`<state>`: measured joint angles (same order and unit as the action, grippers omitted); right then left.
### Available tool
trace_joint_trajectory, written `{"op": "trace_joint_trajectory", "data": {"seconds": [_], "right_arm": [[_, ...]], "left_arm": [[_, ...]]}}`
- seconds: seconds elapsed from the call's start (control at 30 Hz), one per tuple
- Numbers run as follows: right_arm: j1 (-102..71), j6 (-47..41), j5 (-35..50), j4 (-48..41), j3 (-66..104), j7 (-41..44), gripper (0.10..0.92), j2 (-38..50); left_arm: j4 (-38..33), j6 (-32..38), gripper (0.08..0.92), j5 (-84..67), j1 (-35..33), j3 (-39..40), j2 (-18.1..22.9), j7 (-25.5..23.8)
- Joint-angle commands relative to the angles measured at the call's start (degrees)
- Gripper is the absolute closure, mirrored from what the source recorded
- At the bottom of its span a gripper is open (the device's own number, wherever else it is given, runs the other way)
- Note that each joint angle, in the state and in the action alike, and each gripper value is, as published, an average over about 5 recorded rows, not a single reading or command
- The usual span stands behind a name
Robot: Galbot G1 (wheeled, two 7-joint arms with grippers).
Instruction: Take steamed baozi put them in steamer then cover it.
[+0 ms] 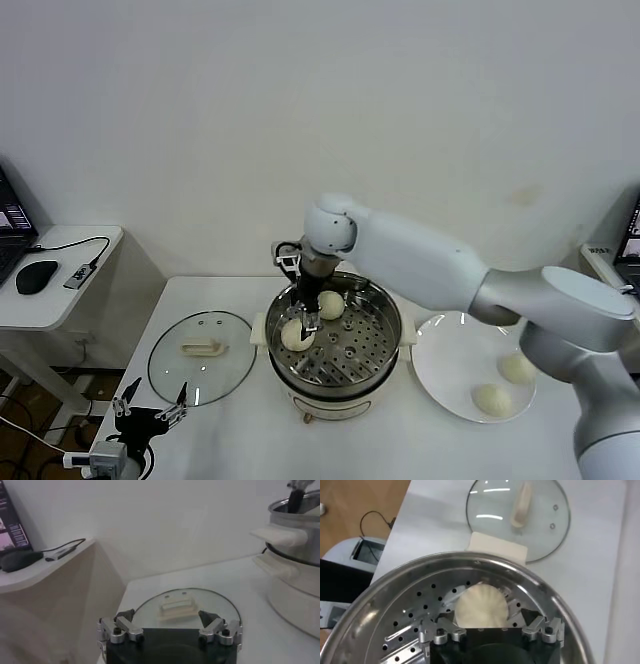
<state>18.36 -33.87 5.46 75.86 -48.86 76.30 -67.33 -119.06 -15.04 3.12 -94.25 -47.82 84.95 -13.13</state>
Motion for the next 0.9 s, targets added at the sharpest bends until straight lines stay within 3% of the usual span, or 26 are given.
{"op": "trace_joint_trajectory", "data": {"seconds": [0.03, 0.47, 0.9], "right_arm": [[3.68, 2.55, 1.76, 9.21, 2.66, 1.76, 0.203, 14.22], [-4.66, 11.98, -7.19, 13.9, 7.53, 4.37, 0.203, 33.96], [-18.03, 15.62, -15.44, 15.43, 11.29, 4.32, 0.203, 38.94]], "left_arm": [[0.01, -0.16, 0.177, -0.2, -0.05, 0.15, -0.09, -0.27], [0.34, -0.35, 0.177, -0.61, -0.31, 0.17, 0.29, -0.65], [0.37, -0.37, 0.177, -0.1, -0.59, 0.07, 0.68, -1.01]]}}
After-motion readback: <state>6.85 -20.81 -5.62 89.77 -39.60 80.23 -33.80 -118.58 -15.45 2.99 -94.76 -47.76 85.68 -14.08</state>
